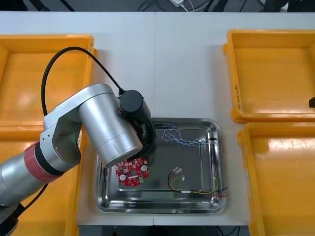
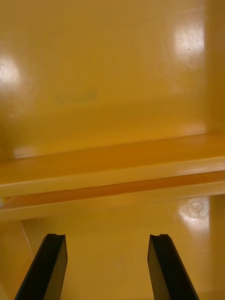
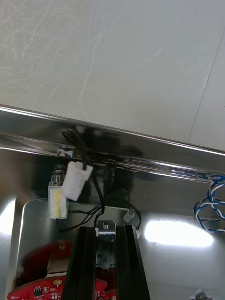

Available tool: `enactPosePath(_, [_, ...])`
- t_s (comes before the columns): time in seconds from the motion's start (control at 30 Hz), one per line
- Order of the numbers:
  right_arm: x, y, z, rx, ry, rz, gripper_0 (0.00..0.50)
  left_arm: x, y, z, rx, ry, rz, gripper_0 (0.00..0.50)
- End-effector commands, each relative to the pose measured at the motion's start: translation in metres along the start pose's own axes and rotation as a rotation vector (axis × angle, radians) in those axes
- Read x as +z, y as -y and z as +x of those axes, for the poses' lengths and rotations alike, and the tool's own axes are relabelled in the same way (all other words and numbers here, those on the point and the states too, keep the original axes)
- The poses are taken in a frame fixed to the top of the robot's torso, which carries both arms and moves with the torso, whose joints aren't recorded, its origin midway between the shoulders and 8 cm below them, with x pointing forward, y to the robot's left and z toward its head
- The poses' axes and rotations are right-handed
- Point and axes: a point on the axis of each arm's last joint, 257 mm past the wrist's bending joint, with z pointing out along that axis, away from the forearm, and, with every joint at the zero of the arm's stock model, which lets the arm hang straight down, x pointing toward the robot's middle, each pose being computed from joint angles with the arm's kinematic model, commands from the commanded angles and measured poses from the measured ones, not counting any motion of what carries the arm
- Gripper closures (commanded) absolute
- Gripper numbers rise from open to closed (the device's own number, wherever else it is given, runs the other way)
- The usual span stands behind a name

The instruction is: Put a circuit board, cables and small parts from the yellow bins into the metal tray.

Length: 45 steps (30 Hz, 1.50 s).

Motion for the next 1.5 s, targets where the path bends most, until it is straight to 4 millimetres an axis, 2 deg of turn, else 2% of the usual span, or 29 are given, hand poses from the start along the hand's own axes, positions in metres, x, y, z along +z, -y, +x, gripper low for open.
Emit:
enactPosePath(0.03, [-0.003, -0.01, -0.001, -0.027, 0.025, -0.02, 0.0, -0.006, 0.018, 0.016, 0.001, -0.016, 0.053, 0.428])
enactPosePath(0.07, [-0.004, -0.009, -0.002, -0.031, 0.031, -0.015, 0.0, -0.005, 0.018, 0.016, 0.001, -0.019, 0.052, 0.31])
enactPosePath(0.13, [-0.005, -0.008, -0.004, -0.038, 0.04, -0.009, 0.0, -0.005, 0.018, 0.017, -0.001, -0.019, 0.053, 0.217])
enactPosePath(0.17, [-0.006, -0.009, -0.006, -0.045, 0.051, -0.005, 0.0, -0.005, 0.017, 0.017, -0.003, -0.018, 0.054, 0.122])
enactPosePath(0.2, [-0.007, -0.009, -0.007, -0.048, 0.054, -0.003, 0.0, -0.005, 0.017, 0.017, -0.004, -0.019, 0.055, 0.085])
enactPosePath(0.23, [-0.007, -0.008, -0.008, -0.053, 0.06, 0.003, 0.0, -0.004, 0.017, 0.017, -0.004, -0.019, 0.054, 0.005])
enactPosePath(0.77, [-0.011, -0.01, -0.009, -0.08, 0.072, 0.008, 0.0, -0.004, 0.018, 0.015, -0.014, -0.013, 0.062, 0.0])
enactPosePath(0.9, [-0.011, -0.011, -0.009, -0.074, 0.072, 0.006, 0.0, -0.007, 0.016, 0.008, -0.01, 0.004, 0.065, 0.0])
enactPosePath(1.27, [-0.011, -0.011, -0.009, -0.074, 0.072, 0.006, 0.0, -0.038, 0.004, -0.011, -0.003, -0.013, 0.074, 0.0])
enactPosePath(1.47, [-0.011, -0.011, -0.009, -0.074, 0.072, 0.006, 0.0, -0.051, -0.009, -0.022, 0.007, -0.005, 0.052, 0.0])
enactPosePath(1.5, [-0.011, -0.011, -0.009, -0.074, 0.072, 0.006, 0.0, -0.055, -0.017, -0.026, 0.031, -0.006, 0.039, 0.0])
